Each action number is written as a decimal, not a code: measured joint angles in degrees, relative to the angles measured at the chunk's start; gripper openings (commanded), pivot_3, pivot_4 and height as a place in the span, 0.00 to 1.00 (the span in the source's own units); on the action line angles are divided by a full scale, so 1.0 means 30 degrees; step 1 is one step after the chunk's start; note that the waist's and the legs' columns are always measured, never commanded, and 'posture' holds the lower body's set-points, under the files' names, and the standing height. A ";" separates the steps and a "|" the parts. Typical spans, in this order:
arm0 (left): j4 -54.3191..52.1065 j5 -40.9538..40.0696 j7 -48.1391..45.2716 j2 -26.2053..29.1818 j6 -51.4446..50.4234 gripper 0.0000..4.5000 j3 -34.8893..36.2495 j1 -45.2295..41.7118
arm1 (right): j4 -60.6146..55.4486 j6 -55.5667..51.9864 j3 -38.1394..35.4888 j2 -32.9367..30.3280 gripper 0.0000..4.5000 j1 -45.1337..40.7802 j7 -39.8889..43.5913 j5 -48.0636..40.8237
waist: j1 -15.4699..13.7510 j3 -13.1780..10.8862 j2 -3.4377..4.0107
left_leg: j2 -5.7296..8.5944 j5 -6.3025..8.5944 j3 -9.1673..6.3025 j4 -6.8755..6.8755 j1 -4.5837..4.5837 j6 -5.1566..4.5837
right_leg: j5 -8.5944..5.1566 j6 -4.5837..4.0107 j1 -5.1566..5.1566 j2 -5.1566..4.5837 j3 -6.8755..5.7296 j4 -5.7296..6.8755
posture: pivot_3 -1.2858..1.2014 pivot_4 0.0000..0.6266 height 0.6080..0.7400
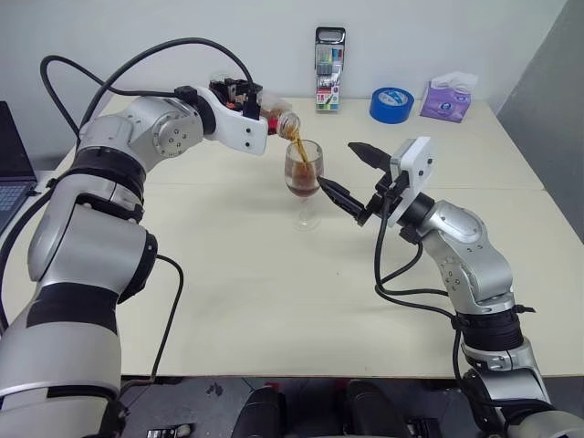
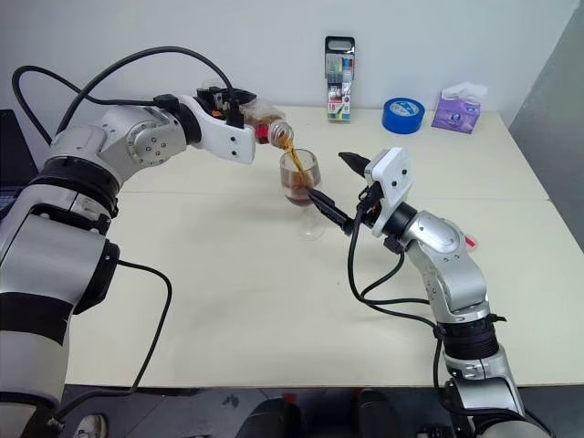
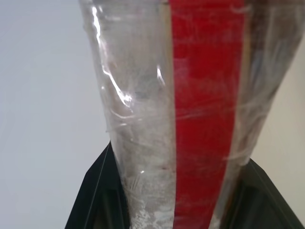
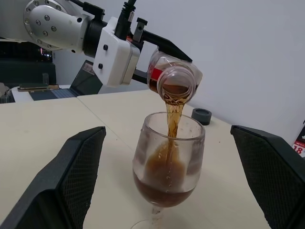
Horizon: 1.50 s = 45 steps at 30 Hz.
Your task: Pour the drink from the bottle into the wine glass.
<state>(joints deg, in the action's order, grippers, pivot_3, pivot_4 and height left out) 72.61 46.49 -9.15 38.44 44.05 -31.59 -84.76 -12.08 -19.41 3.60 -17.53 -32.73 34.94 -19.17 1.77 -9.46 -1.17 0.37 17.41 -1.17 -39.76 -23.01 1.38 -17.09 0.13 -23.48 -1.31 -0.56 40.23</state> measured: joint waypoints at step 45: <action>-1.7063 -1.9375 -0.3156 -0.5399 -1.6950 0.39 1.5974 1.7016 | -0.3989 0.1075 0.0307 -0.4603 1.00 0.6238 0.6814 -0.2279 | -0.0066 0.0032 -0.0049 | -0.0016 0.0013 -0.0070 -0.0132 0.0066 -0.0026 | 0.0000 -0.0003 0.0059 -0.0004 0.0044 0.0198 | 0.52 0.24 1.00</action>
<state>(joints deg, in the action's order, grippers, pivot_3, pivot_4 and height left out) 21.42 -11.64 -18.62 22.24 -6.80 16.33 -33.71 -24.05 -16.19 4.52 -31.34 -14.01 55.39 -26.01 1.57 -9.37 -1.31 0.32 17.45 -1.38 -40.16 -22.81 1.30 -17.09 0.12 -23.31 -1.33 -0.43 40.82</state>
